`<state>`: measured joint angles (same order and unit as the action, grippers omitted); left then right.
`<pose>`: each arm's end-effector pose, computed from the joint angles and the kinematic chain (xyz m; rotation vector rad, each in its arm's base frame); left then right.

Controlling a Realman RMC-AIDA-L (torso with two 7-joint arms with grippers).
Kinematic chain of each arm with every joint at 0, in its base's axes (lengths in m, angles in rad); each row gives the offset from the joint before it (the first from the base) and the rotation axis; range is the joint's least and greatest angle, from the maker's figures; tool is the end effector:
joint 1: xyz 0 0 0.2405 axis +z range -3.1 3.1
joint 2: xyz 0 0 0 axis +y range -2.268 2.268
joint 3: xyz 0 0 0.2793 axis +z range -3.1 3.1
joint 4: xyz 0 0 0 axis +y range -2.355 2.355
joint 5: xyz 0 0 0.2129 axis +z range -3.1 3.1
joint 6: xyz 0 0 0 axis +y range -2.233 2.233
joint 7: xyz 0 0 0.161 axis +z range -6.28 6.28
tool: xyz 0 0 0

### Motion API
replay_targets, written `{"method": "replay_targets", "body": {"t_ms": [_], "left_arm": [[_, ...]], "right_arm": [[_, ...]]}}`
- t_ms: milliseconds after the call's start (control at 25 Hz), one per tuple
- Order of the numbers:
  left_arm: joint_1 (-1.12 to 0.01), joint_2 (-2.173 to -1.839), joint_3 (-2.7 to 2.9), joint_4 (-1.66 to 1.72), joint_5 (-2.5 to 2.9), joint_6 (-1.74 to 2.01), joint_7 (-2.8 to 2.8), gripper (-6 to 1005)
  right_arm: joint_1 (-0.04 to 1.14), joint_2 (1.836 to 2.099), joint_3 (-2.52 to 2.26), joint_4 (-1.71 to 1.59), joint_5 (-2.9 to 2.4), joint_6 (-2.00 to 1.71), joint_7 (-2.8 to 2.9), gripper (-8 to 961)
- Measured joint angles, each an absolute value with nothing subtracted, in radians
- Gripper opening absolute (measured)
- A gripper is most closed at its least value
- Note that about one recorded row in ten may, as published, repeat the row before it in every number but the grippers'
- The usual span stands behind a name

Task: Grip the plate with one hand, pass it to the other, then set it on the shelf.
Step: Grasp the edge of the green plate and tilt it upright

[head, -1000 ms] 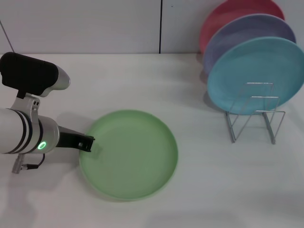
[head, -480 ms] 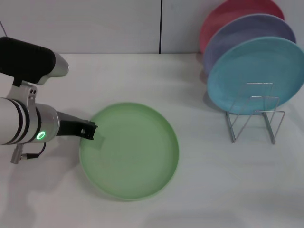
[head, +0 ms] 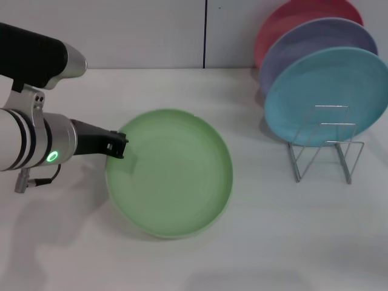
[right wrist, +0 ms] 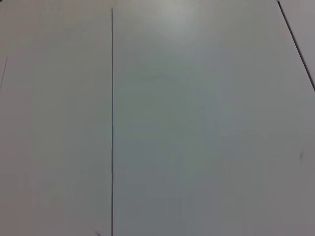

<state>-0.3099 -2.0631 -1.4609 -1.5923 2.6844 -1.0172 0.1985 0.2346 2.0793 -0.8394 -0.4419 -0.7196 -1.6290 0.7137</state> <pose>-0.2013 0.3707 -0.0285 -2.2164 -0.9187 0.0384 0.3240 0.3004 0.0858 -1.5372 0.2335 1.2132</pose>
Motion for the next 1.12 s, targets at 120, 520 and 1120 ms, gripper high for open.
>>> {"method": "replay_targets", "body": {"t_ms": [120, 520, 1120], "left_arm": [[-0.308, -2.063, -1.463, -1.619, 2.684, -1.016, 0.199, 40], [-0.286, -2.063, -1.478, -1.668, 2.685, -0.949, 0.226, 41], [-0.252, -2.062, -1.510, -1.743, 2.678, -0.876, 0.276, 40]], "right_arm": [[0.238, 2.079, -0.843, -0.451, -0.722, -1.627, 0.721, 838], [0.253, 2.078, -0.872, -0.590, -0.819, -1.497, 0.893, 839], [0.351, 2.078, -1.095, -1.205, -1.526, -1.167, 1.734, 838]]}}
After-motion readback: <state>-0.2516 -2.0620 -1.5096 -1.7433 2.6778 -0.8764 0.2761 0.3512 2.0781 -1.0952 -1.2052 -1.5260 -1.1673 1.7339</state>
